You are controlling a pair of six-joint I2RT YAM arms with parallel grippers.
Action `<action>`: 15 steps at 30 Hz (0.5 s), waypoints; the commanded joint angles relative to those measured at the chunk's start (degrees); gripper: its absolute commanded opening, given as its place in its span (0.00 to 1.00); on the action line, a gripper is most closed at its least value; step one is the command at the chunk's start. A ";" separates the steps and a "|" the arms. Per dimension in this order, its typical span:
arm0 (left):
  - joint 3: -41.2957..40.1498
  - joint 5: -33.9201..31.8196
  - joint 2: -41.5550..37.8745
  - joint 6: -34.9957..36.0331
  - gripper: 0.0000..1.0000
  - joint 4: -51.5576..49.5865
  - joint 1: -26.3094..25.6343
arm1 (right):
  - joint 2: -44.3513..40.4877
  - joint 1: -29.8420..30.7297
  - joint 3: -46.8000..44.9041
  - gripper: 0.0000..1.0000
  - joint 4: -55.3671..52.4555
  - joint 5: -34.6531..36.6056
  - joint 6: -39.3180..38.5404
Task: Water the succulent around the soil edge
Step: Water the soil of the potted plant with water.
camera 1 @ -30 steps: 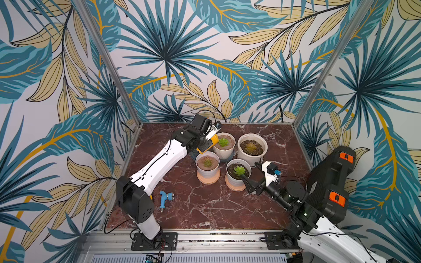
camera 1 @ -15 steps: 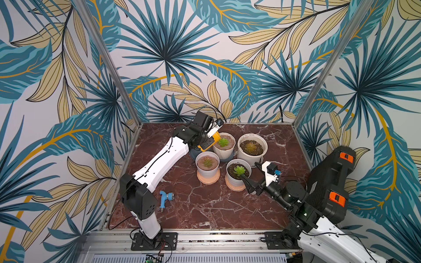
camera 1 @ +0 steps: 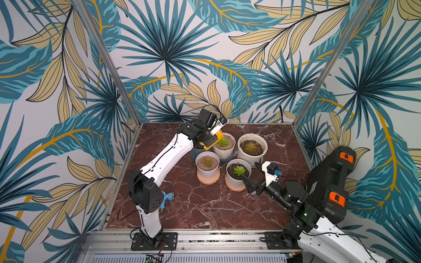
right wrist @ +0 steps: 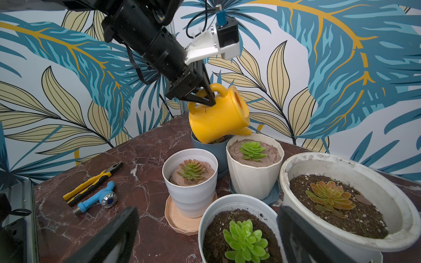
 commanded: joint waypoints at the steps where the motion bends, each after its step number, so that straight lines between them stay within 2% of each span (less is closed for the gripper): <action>1: 4.59 -1.11 0.68 0.18 0.00 -0.63 -0.85 | -0.39 0.31 0.79 0.99 -0.39 -0.56 -0.39; 15: 9.21 -3.01 2.09 2.03 0.00 -1.47 -4.01 | -0.57 0.22 0.88 1.00 -0.71 -0.84 -0.46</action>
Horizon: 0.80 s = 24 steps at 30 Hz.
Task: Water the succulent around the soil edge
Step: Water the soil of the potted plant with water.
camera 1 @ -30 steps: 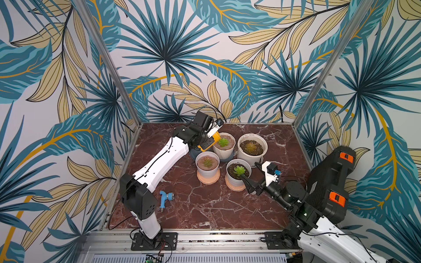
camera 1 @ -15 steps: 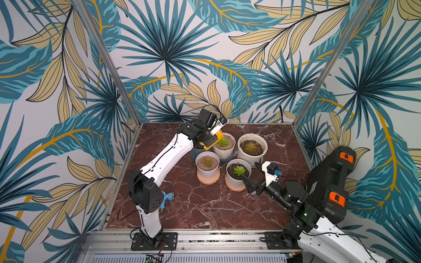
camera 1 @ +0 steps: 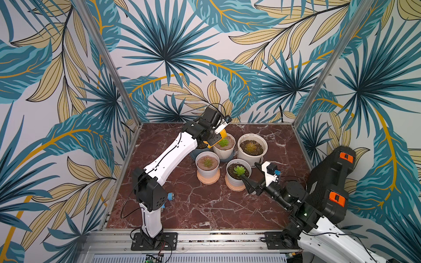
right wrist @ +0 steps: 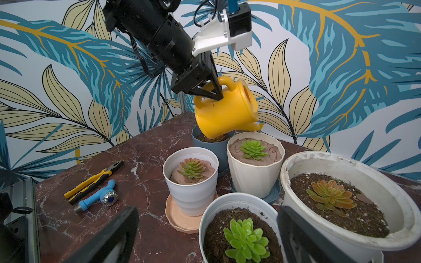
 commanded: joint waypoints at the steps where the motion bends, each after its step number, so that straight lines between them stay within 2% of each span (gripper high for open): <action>1: 3.81 -0.92 0.35 1.37 0.00 0.30 -1.73 | -0.52 0.28 0.86 1.00 -0.26 -0.62 -0.40; 12: 6.43 -2.74 4.10 2.46 0.00 -1.41 -2.62 | -0.70 0.24 0.95 1.00 -0.46 -0.36 -0.59; 19: 6.82 -2.76 3.92 1.91 0.00 -0.78 -2.84 | -0.92 0.29 0.87 0.99 -0.41 -0.44 -0.51; 24: 6.62 -3.03 2.94 1.85 0.00 0.03 -4.90 | -1.14 0.27 0.79 1.00 -0.44 -0.27 -0.51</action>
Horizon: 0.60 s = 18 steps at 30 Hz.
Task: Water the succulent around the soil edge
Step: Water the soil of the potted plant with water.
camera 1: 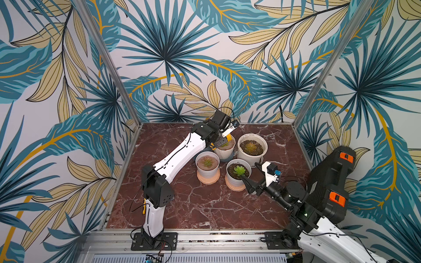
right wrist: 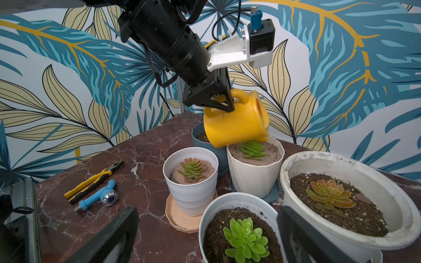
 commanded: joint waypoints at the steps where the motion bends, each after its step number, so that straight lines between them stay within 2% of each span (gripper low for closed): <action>1: 3.03 -0.53 -2.26 -0.03 0.00 1.60 -1.82 | -0.61 0.28 0.71 1.00 0.00 -0.29 -0.47; 9: 3.01 -0.87 -2.56 0.23 0.00 0.17 -3.88 | -0.59 0.32 0.62 0.99 0.08 -0.03 -0.45; 18: 2.02 -2.45 -2.36 0.24 0.00 -1.06 -3.91 | -0.57 0.27 0.62 1.00 0.18 -0.29 -0.45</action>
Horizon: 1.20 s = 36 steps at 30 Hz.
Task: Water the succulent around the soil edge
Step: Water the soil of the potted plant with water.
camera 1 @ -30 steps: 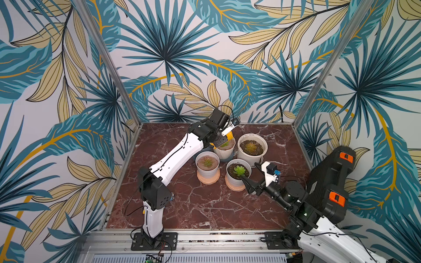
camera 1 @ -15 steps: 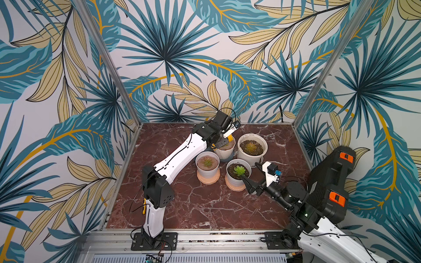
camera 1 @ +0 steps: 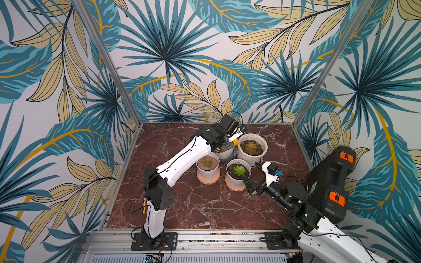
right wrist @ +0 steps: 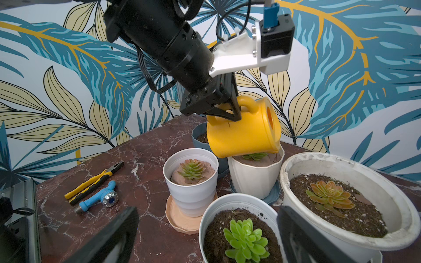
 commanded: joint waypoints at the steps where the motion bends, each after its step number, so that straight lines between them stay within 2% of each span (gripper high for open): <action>1: 1.54 -1.36 -2.28 0.19 0.00 -0.08 0.16 | -0.51 0.32 0.62 1.00 0.18 -0.29 -0.41; 13: 0.95 -0.40 -4.61 -0.93 0.00 -0.66 -1.90 | -0.51 0.30 0.62 0.99 0.13 -0.20 -0.38; 28: -9.08 -1.36 -10.06 -2.64 0.00 1.33 -2.38 | -0.15 0.26 0.53 1.00 0.34 -0.18 -0.52; 36: -10.06 -2.22 -9.42 -2.74 0.00 2.70 -2.45 | -0.42 0.26 0.61 1.00 0.18 -0.20 -0.46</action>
